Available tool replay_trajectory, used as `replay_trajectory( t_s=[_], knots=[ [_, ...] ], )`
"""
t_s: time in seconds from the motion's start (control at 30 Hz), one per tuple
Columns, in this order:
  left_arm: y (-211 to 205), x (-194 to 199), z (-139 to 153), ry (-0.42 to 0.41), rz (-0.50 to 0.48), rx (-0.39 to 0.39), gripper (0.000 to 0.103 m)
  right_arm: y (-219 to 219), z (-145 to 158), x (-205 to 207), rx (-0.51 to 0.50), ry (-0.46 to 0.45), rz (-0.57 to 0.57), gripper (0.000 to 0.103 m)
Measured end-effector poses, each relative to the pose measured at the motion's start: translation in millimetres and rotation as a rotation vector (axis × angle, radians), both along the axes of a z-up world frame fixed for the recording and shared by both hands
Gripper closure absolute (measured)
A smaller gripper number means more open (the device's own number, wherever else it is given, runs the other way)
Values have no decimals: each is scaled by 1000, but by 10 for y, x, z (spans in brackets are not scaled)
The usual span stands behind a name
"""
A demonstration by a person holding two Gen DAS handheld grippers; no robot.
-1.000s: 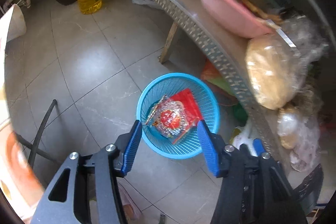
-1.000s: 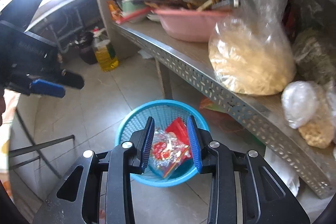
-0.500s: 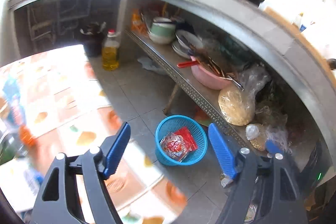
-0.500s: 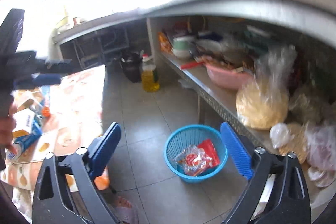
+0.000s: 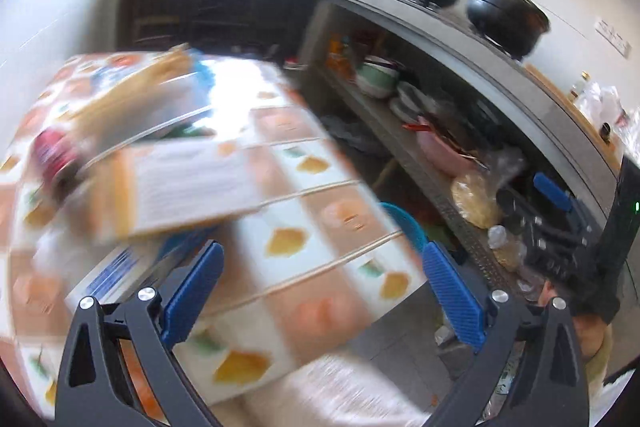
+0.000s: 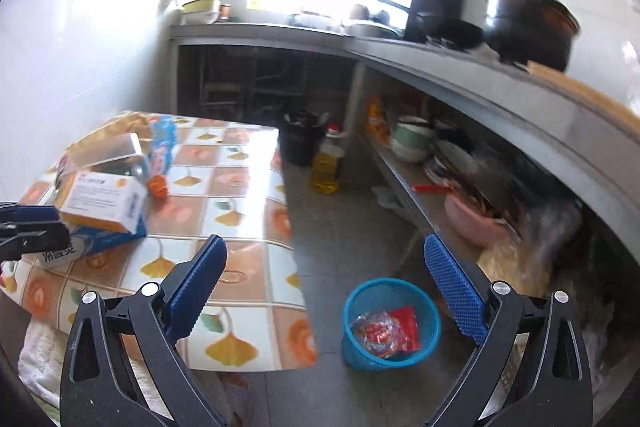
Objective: Collect trash
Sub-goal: 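Return both tools to the table toward the white medicine box, then grasp the white Calcitriol medicine box with the right gripper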
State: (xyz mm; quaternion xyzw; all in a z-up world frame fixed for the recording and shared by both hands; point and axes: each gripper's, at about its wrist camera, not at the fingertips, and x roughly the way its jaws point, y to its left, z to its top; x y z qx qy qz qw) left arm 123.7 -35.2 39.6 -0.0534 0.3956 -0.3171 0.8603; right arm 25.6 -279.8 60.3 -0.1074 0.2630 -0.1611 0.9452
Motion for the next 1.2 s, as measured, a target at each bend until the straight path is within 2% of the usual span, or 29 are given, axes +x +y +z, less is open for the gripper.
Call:
replay_trajectory(
  t_s=[0.1, 0.2, 0.27, 0.43, 0.63, 0.97, 1.07, 1.2],
  knots=[
    [398, -132, -123, 3, 72, 9, 6, 222, -80, 126, 19, 26, 93, 8],
    [706, -266, -225, -2, 144, 9, 6, 403, -141, 290, 116, 72, 220, 8],
    [904, -320, -270, -5, 170, -25, 6, 531, -153, 395, 189, 85, 300, 8],
    [1241, -317, -326, -27, 227, -55, 6, 797, -157, 579, 264, 86, 393, 8],
    [1367, -172, -359, -44, 222, -74, 6, 1066, -190, 683, 236, 122, 430, 8],
    [1527, 258, -260, -83, 250, -135, 6, 1046, -208, 892, 329, 164, 444, 8],
    [1532, 296, -295, -74, 228, -150, 6, 1158, -239, 916, 295, 179, 561, 8],
    [1488, 269, -427, -26, 176, -152, 6, 1456, -343, 980, 64, 220, 783, 8]
  ],
)
